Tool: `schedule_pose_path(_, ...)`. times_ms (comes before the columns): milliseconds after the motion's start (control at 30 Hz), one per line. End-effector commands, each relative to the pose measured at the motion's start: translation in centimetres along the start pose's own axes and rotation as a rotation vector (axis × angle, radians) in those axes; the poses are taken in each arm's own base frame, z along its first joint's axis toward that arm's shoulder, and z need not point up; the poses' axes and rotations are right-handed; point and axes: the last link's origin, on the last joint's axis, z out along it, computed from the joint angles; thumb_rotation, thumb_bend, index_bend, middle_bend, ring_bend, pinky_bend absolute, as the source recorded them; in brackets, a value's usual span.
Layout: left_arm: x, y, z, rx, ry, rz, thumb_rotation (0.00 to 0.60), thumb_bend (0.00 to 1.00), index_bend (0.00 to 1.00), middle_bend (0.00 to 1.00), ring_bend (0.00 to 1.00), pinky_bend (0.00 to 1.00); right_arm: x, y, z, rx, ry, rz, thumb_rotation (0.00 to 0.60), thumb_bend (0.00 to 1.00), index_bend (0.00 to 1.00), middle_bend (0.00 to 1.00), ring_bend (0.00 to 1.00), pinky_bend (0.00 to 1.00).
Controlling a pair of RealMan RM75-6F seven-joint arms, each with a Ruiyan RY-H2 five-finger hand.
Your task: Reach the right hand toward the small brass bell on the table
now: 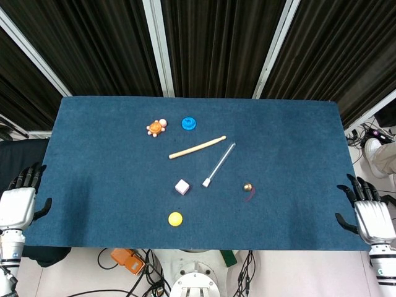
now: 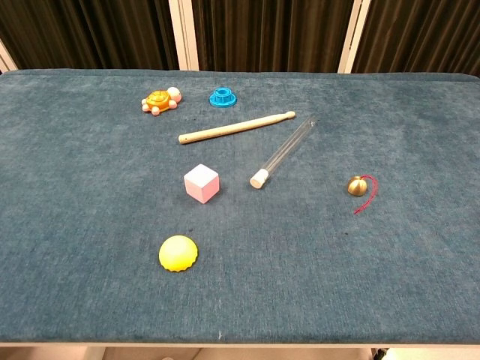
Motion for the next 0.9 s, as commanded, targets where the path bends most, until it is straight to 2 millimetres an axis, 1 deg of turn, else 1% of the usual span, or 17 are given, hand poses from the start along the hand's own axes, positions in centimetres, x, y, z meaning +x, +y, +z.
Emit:
schedule_pose_path(33, 0.0, -0.1, 0.0, 0.003, 0.0, -0.003, 0.6, 0.35, 0.0, 0.0, 0.03, 0.17, -0.9, -0.8, 1.9, 0.037, -0.02, 0.032, 0.6, 0.39, 0.31, 0.11, 0.11, 0.15)
schedule_pose_path(233, 0.0, -0.1, 0.0, 0.005, -0.001, -0.003, 0.6, 0.35, 0.0, 0.0, 0.03, 0.17, -2.5, -2.0, 6.1, 0.09, -0.048, 0.027, 0.6, 0.39, 0.34, 0.11, 0.11, 0.15)
schedule_pose_path(333, 0.0, -0.2, 0.1, 0.004, -0.002, -0.001, 0.6, 0.35, 0.0, 0.0, 0.03, 0.17, -3.6, -3.2, 8.0, 0.121, -0.098, 0.013, 0.6, 0.39, 0.34, 0.11, 0.11, 0.15)
schedule_pose_path(367, 0.0, -0.2, 0.1, 0.003, -0.002, 0.001, 0.6, 0.35, 0.0, 0.0, 0.03, 0.17, -3.9, -3.9, 8.7, 0.137, -0.113, 0.01, 0.6, 0.39, 0.34, 0.11, 0.11, 0.15)
schedule_pose_path(567, 0.0, -0.2, 0.1, 0.002, -0.004, 0.008, 0.6, 0.35, 0.0, 0.0, 0.03, 0.17, -5.2, -7.8, 11.4, 0.23, -0.159, 0.031, 0.6, 0.39, 0.36, 0.11, 0.11, 0.15)
schedule_pose_path(667, 0.0, -0.3, 0.1, 0.003, -0.004, 0.009, 0.6, 0.35, 0.0, 0.0, 0.03, 0.17, -5.7, -9.4, 12.6, 0.268, -0.172, 0.009, 0.6, 0.39, 0.36, 0.11, 0.11, 0.15)
schedule_pose_path(833, 0.1, -0.4, 0.2, 0.006, -0.003, 0.009, 0.6, 0.35, 0.0, 0.0, 0.03, 0.17, -6.2, -12.3, 13.7, 0.333, -0.19, -0.024, 0.6, 0.39, 0.37, 0.11, 0.11, 0.15)
schedule_pose_path(900, 0.0, -0.4, 0.2, 0.005, -0.004, 0.01, 0.6, 0.35, 0.0, 0.0, 0.03, 0.17, -6.4, -13.2, 14.0, 0.348, -0.198, -0.032, 0.6, 0.39, 0.38, 0.11, 0.11, 0.15)
